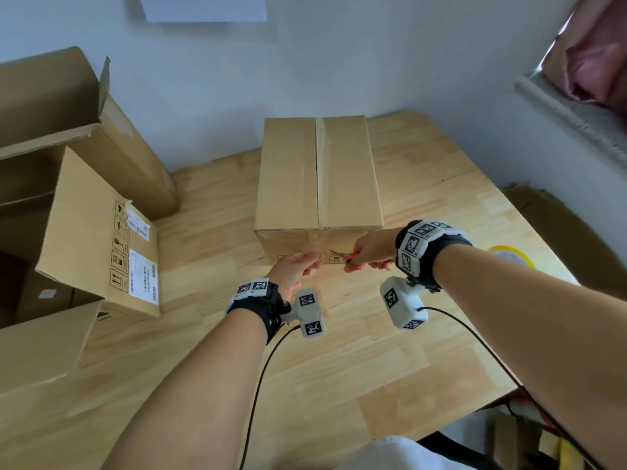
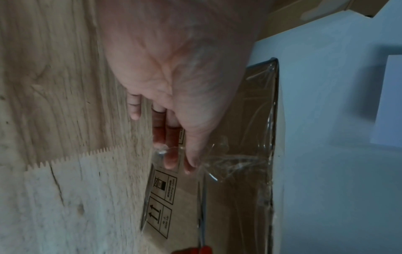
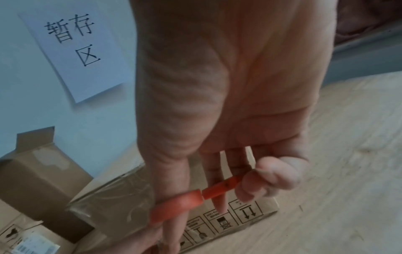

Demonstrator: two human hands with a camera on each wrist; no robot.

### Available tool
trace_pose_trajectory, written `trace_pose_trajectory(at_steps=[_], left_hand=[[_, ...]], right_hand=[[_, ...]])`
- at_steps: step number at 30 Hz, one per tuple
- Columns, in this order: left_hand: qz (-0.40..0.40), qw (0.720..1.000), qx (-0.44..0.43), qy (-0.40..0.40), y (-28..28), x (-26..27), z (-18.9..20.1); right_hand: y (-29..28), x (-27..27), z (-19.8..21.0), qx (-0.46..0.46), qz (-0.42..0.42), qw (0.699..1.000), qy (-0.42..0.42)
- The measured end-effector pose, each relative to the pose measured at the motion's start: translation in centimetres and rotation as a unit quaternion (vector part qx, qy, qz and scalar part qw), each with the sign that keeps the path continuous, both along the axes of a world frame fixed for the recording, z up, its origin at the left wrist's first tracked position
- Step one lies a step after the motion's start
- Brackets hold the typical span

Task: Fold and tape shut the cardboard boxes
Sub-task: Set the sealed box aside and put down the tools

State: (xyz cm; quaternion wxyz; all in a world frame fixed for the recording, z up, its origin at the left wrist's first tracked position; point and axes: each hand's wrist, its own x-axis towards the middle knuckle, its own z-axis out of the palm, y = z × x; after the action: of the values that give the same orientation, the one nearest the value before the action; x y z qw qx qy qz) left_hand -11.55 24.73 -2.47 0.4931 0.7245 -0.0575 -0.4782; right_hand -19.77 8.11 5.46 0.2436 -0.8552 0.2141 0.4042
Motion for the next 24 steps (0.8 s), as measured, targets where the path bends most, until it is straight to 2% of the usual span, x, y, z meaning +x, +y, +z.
trace_pose_trajectory(at_steps=[3, 12, 24], left_hand=[[-0.010, 1.000, 0.001, 0.004, -0.1, 0.2, 0.1], [-0.028, 0.999, 0.007, 0.013, -0.3, 0.6, 0.3], [-0.059, 0.998, 0.019, 0.001, -0.5, 1.4, 1.2]], right_hand=[[0.2, 0.6, -0.5, 0.021, -0.030, 0.999, -0.025], [0.4, 1.3, -0.6, 0.035, -0.025, 0.997, -0.071], [0.5, 1.3, -1.6, 0.023, -0.014, 0.996, -0.089]])
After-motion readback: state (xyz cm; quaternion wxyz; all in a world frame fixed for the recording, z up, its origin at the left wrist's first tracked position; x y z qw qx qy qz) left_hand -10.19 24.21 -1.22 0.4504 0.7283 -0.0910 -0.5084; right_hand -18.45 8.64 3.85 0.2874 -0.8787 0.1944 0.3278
